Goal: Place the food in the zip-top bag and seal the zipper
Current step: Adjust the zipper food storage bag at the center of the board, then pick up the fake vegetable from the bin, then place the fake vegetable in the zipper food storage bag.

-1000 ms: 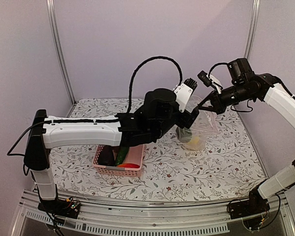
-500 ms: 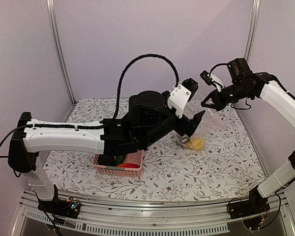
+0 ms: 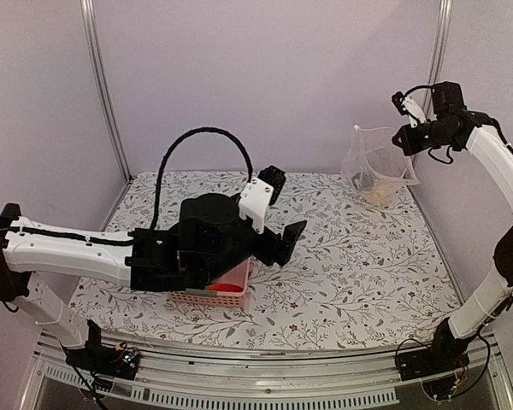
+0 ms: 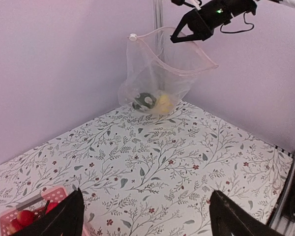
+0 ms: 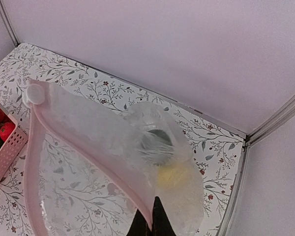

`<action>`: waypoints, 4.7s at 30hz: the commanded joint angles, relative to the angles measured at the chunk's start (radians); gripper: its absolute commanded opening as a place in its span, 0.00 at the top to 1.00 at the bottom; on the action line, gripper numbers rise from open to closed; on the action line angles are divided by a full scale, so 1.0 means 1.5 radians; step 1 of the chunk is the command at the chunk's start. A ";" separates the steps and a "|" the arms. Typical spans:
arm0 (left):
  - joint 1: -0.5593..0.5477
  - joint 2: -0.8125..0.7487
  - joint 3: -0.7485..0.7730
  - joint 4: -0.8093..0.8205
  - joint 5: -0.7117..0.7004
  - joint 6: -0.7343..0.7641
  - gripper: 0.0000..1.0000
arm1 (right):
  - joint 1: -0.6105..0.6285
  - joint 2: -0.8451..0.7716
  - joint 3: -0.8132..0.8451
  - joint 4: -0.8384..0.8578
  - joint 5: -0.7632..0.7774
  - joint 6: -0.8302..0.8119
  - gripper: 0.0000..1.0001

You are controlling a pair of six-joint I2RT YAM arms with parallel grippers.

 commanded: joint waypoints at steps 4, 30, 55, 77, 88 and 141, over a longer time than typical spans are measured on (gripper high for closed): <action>0.023 -0.064 -0.066 -0.168 -0.080 -0.144 0.12 | 0.083 -0.048 -0.215 0.100 -0.079 -0.047 1.00; 0.132 -0.118 -0.098 -0.476 -0.039 -0.319 0.12 | 0.101 -0.117 -0.383 0.098 -0.299 -0.104 0.99; 0.308 0.055 -0.028 -0.551 0.229 -0.262 0.38 | 0.101 -0.089 -0.390 0.102 -0.316 -0.114 1.00; 0.367 0.219 0.063 -0.586 0.312 -0.212 0.34 | 0.101 -0.081 -0.393 0.103 -0.316 -0.116 1.00; 0.367 0.244 0.059 -0.586 0.313 -0.214 0.34 | 0.102 -0.078 -0.394 0.103 -0.315 -0.118 1.00; 0.178 -0.056 0.125 -0.399 0.207 -0.110 0.70 | 0.147 -0.112 -0.328 0.028 -0.318 -0.106 1.00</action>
